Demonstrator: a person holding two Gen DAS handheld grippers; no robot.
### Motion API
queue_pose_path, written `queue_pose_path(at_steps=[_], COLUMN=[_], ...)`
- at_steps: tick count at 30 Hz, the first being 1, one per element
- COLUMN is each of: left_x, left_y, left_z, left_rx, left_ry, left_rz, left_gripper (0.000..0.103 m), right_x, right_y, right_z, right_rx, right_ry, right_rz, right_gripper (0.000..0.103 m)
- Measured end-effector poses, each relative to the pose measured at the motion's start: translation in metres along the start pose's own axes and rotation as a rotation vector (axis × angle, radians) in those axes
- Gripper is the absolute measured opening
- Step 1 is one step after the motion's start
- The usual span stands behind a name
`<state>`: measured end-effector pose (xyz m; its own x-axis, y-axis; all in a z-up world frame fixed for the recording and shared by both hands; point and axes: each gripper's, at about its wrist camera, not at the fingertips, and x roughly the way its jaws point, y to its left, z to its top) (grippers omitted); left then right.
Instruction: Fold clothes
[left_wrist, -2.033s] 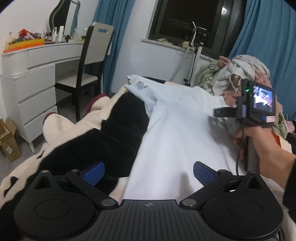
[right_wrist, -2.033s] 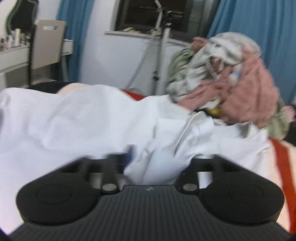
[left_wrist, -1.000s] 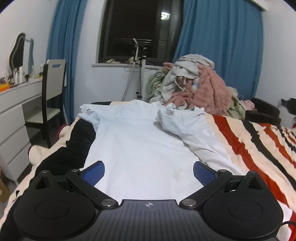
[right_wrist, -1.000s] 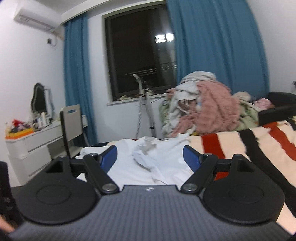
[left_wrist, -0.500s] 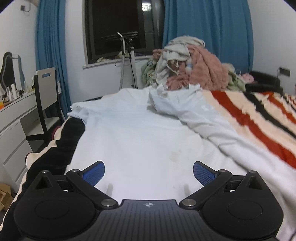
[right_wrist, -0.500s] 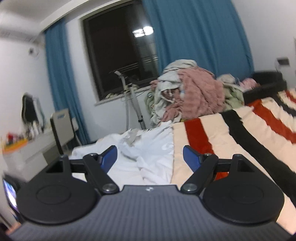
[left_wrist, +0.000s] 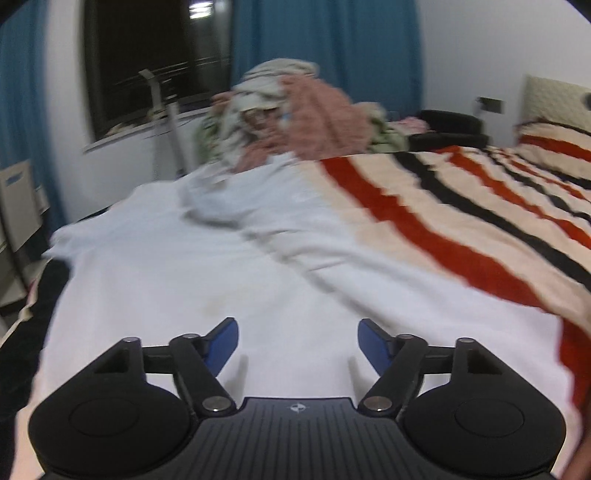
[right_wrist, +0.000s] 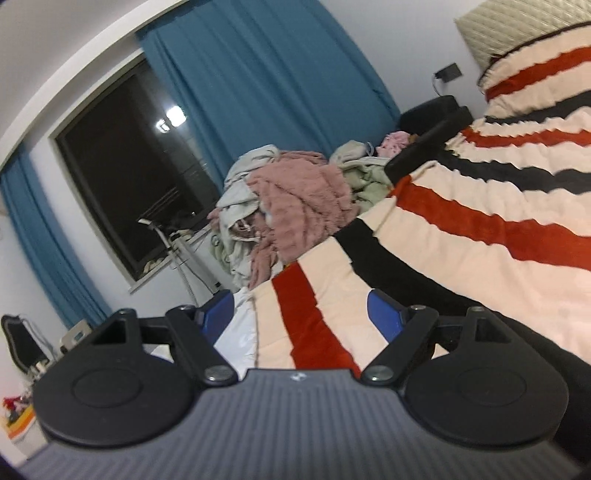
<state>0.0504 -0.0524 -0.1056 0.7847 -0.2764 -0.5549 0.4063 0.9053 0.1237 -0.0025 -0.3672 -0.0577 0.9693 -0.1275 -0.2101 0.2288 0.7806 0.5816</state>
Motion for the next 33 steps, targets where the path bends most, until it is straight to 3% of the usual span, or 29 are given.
queue_pose_path(at_steps=[4, 7, 11, 17, 19, 21, 26, 33], left_x=[0.011, 0.022, 0.037, 0.062, 0.068, 0.064, 0.020, -0.072], left_y=[-0.055, -0.098, -0.150, -0.190, -0.195, -0.187, -0.141, -0.031], left_z=[0.009, 0.013, 0.009, -0.003, -0.005, -0.004, 0.009, 0.013], left_rx=[0.026, 0.051, 0.114, 0.142, 0.131, 0.083, -0.026, -0.368], left_ry=[0.009, 0.015, 0.065, 0.119, 0.120, 0.117, 0.050, 0.030], left_rz=[-0.122, -0.238, -0.378, -0.397, -0.387, -0.384, -0.375, -0.348], left_gripper=[0.060, 0.057, 0.052, 0.029, 0.012, 0.006, 0.006, 0.006], right_x=[0.002, 0.005, 0.004, 0.010, 0.010, 0.007, 0.001, 0.000], right_y=[-0.011, -0.015, -0.018, -0.025, -0.026, -0.025, -0.012, 0.023], right_z=[-0.002, -0.001, 0.001, 0.000, 0.000, 0.000, -0.002, -0.016], right_rx=[0.036, 0.056, 0.059, 0.081, 0.086, 0.085, 0.034, -0.100], right_ry=[0.007, 0.044, 0.029, 0.050, 0.040, 0.014, -0.015, 0.032], right_rz=[0.007, 0.048, 0.043, 0.034, 0.033, 0.029, 0.046, 0.059], right_gripper=[0.082, 0.082, 0.082, 0.082, 0.082, 0.082, 0.082, 0.082])
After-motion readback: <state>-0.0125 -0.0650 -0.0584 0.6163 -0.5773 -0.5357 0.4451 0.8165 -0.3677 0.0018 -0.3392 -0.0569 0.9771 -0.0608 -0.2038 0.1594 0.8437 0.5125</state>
